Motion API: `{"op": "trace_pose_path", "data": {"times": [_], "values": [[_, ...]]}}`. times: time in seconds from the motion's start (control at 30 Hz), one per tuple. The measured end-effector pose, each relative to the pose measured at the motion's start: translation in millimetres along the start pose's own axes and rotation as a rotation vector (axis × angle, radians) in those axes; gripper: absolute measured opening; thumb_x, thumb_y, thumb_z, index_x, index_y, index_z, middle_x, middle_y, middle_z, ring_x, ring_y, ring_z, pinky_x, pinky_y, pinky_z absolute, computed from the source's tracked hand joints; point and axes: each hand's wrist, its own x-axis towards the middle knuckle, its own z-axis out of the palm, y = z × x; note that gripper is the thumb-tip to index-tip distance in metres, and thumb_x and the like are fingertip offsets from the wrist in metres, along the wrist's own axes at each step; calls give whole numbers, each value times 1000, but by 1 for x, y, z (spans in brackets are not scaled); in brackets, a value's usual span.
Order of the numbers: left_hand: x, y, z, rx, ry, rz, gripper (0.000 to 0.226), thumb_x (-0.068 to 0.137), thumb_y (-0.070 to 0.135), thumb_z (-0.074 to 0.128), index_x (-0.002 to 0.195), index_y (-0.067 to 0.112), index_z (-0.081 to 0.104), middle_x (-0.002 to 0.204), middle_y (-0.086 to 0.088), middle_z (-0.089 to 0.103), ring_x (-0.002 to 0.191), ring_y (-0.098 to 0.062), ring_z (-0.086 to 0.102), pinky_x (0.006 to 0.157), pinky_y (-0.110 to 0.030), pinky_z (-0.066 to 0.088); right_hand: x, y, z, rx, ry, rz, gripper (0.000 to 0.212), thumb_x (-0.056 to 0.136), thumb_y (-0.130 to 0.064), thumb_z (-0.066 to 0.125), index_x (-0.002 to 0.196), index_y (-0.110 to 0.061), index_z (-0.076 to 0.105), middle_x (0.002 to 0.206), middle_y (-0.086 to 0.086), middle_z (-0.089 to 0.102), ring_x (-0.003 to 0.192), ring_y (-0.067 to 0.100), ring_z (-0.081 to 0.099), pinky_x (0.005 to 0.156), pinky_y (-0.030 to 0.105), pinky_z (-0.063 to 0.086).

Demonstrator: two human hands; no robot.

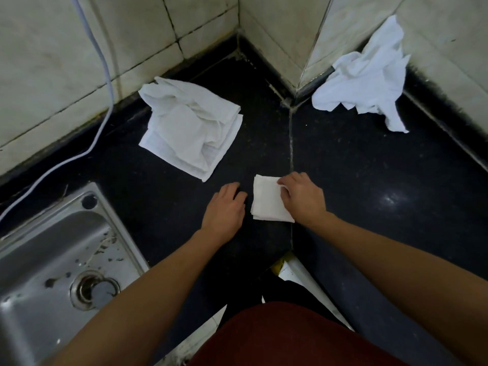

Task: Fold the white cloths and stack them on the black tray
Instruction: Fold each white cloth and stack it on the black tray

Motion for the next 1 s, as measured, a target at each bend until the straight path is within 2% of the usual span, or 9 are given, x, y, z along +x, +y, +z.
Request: {"op": "trace_pose_path", "data": {"times": [0.1, 0.2, 0.27, 0.33, 0.43, 0.5, 0.6, 0.8, 1.0], "values": [[17, 14, 4, 106, -104, 135, 45, 92, 20, 56, 136, 10, 48, 153, -13, 31, 139, -32, 31, 103, -45, 40, -13, 29, 4, -187, -80, -148, 41, 91, -27, 59, 129, -12, 57, 133, 6, 56, 123, 27, 48, 83, 46, 52], [26, 15, 7, 187, -210, 162, 58, 98, 31, 46, 150, 14, 25, 161, -5, 6, 147, -26, 9, 113, -40, 25, -21, 40, 2, -291, -289, -149, 65, 95, -50, 46, 149, -16, 30, 159, 1, 23, 146, 23, 18, 106, 46, 36], [27, 12, 9, 185, -245, 142, 59, 99, 35, 43, 151, 16, 22, 162, -1, 2, 148, -24, 6, 115, -40, 23, -23, 44, 1, -305, -358, -147, 73, 96, -57, 37, 154, -19, 15, 163, -3, 4, 149, 20, 2, 112, 43, 24], [26, 9, 11, 180, -265, 138, 60, 100, 38, 41, 152, 17, 20, 162, 2, 2, 148, -23, 5, 115, -40, 22, -24, 46, 0, -305, -371, -147, 76, 95, -61, 35, 154, -19, 11, 163, -3, 0, 149, 20, -3, 114, 44, 21], [26, 7, 14, 191, -267, 142, 61, 99, 39, 41, 152, 19, 19, 162, 3, 2, 148, -22, 7, 113, -39, 23, -18, 48, -3, -319, -375, -147, 77, 93, -63, 37, 153, -19, 19, 162, -3, 7, 149, 22, 4, 113, 44, 23], [27, 7, 14, 201, -264, 143, 61, 99, 40, 41, 152, 19, 19, 162, 3, 3, 148, -22, 8, 112, -38, 23, -5, 44, -7, -262, -335, -124, 66, 94, -60, 38, 147, -19, 37, 158, -1, 25, 144, 22, 20, 110, 42, 26], [28, 7, 15, 199, -262, 145, 61, 99, 39, 41, 152, 19, 19, 162, 3, 3, 148, -23, 8, 113, -39, 24, 24, 32, -11, -210, -239, -76, 49, 95, -53, 44, 127, -18, 57, 132, 3, 54, 119, 22, 46, 96, 38, 36], [28, 6, 16, 179, -247, 134, 60, 98, 39, 44, 151, 18, 24, 161, -1, 8, 147, -24, 11, 113, -41, 25, 62, 11, -13, -126, -515, 98, 37, 83, -42, 66, 112, -21, 55, 106, 2, 63, 93, 22, 60, 72, 35, 46], [18, -1, 13, 63, -123, 57, 41, 93, 31, 57, 129, 11, 55, 142, -11, 44, 129, -28, 42, 102, -41, 37, 64, 5, -10, 26, -607, 136, 28, 82, -31, 69, 107, -18, 63, 98, -1, 60, 88, 19, 58, 69, 31, 45]]}}
